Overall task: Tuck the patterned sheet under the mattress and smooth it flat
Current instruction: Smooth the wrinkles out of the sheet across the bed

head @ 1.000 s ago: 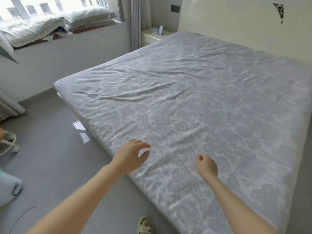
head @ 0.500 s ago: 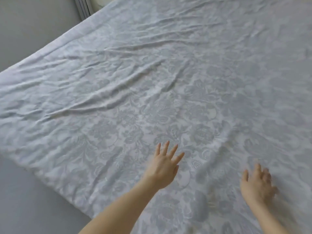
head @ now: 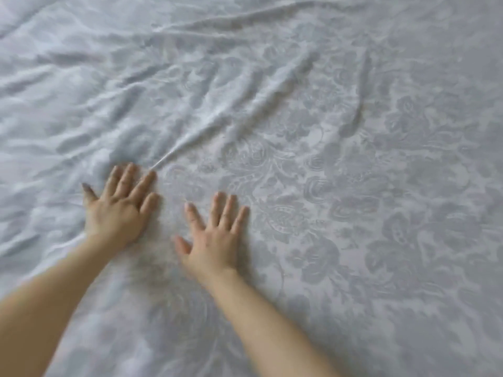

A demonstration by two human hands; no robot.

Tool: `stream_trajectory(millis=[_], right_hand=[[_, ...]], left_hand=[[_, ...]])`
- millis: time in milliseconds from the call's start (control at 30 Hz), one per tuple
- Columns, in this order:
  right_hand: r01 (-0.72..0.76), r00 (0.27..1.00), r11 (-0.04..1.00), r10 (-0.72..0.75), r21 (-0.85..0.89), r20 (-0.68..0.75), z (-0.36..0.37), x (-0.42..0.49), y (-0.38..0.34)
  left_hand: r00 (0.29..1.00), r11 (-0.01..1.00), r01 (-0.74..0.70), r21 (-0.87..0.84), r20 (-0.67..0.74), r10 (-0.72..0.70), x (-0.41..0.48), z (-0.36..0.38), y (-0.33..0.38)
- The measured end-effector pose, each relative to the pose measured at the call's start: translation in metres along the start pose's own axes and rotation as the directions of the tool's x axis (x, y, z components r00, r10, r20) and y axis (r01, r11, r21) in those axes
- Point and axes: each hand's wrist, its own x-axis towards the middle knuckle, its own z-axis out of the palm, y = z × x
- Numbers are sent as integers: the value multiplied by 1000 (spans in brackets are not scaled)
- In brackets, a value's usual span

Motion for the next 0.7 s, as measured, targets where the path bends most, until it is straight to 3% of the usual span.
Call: stream_trajectory(millis=[67, 100, 167, 200, 233, 300, 333, 367, 400, 433, 500, 567, 600, 633, 700], right_hand=[[147, 987, 986, -152, 75, 54, -6, 11, -37], [160, 987, 978, -161, 131, -1, -10, 16, -28], [57, 980, 979, -18, 194, -197, -22, 18, 26], [-88, 948, 973, 148, 215, -281, -29, 17, 67], [-292, 879, 927, 357, 235, -317, -39, 16, 114], [-692, 631, 667, 744, 276, -219, -63, 14, 200], [-813, 494, 508, 861, 287, -123, -74, 19, 229], [-875, 402, 397, 915, 278, -41, -82, 31, 242], [-896, 370, 361, 929, 261, -12, -85, 53, 239], [-891, 400, 395, 916, 225, -23, -82, 82, 221], [-768, 620, 630, 776, 115, -117, -63, 154, 145], [-436, 880, 900, 429, 12, -203, -39, 213, 20], [-210, 960, 978, 204, -12, -191, -28, 229, -46], [14, 992, 999, -18, -33, -127, -21, 235, -107], [295, 955, 955, -293, -46, 31, -17, 231, -179]], left_hand=[[992, 998, 59, -6, 115, -58, 11, -11, -44], [994, 999, 44, 0, 100, -44, 15, -17, -50], [999, 999, -30, -27, -29, 29, 21, -33, -41], [989, 993, -112, -31, -102, 108, 24, -40, -31], [958, 971, -238, -12, -170, 232, 28, -47, -16], [813, 841, -538, 53, -233, 534, 42, -50, 17], [728, 755, -650, 85, -215, 651, 53, -49, 34], [672, 697, -710, 102, -200, 713, 67, -47, 45], [672, 692, -715, 97, -177, 719, 87, -44, 44], [721, 746, -660, 86, -205, 662, 107, -40, 36], [857, 900, -436, 29, -292, 425, 164, -17, -32], [965, 988, -154, -1, -217, 150, 211, 6, -136], [988, 999, -36, -25, -149, 32, 225, 19, -184], [993, 994, 66, -84, -94, -74, 231, 28, -221], [972, 948, 219, -231, -33, -233, 227, 36, -256]])
